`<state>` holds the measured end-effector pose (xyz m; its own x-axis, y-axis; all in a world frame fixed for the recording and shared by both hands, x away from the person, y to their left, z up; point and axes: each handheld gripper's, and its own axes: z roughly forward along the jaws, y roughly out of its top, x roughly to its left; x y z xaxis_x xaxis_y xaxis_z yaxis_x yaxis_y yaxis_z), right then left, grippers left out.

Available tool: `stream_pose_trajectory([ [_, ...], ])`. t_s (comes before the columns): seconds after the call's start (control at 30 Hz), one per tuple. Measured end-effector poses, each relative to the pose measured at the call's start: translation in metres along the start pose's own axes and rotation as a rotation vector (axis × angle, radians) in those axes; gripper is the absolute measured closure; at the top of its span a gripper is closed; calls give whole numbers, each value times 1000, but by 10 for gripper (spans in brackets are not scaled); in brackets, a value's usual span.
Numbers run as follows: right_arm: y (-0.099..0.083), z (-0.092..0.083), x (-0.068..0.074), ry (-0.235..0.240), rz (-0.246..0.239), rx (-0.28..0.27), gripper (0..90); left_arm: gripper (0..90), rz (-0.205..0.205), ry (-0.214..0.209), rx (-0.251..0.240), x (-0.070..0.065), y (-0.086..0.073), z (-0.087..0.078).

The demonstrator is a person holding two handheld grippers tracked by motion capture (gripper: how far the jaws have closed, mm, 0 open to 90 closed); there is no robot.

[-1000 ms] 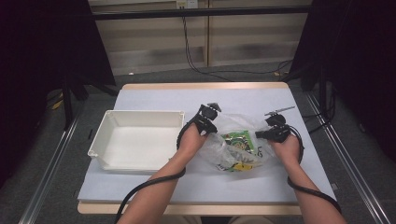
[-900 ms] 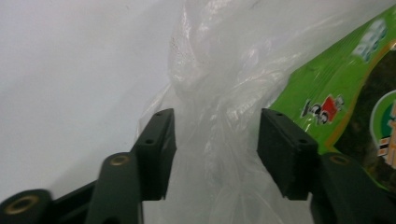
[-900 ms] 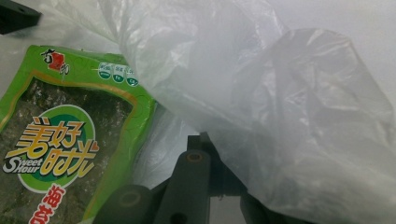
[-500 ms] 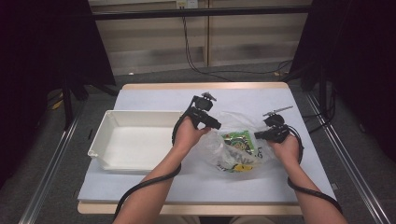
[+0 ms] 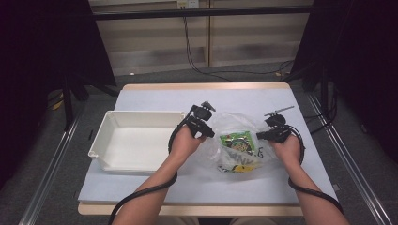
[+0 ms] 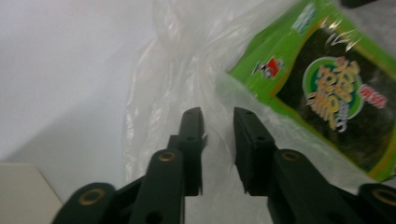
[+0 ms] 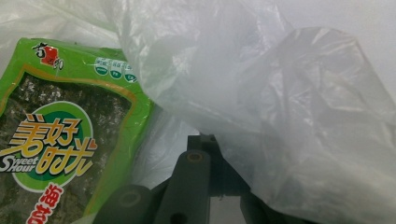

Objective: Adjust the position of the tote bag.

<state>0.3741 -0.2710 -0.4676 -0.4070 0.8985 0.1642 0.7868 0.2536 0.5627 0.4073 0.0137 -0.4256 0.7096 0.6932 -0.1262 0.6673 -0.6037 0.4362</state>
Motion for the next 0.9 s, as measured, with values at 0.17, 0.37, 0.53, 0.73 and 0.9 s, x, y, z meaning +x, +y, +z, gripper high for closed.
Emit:
stream_pose_trajectory([
  [0.17,-1,-1,-2,2,3,-5,900,799,-29,48,-2,-4,-2,7],
  [0.37,-5,-5,-4,11,-1,-11,900,803,-30,44,11,-9,-6,15],
  [0.53,-7,-16,0,23,-6,-54,798,785,-28,57,6,-14,-6,12],
  [0.73,-7,-31,9,34,-20,-84,677,727,-27,59,5,-10,-7,7],
  [0.9,-6,-34,12,41,-41,-81,620,590,-33,23,-17,-2,-6,0],
])
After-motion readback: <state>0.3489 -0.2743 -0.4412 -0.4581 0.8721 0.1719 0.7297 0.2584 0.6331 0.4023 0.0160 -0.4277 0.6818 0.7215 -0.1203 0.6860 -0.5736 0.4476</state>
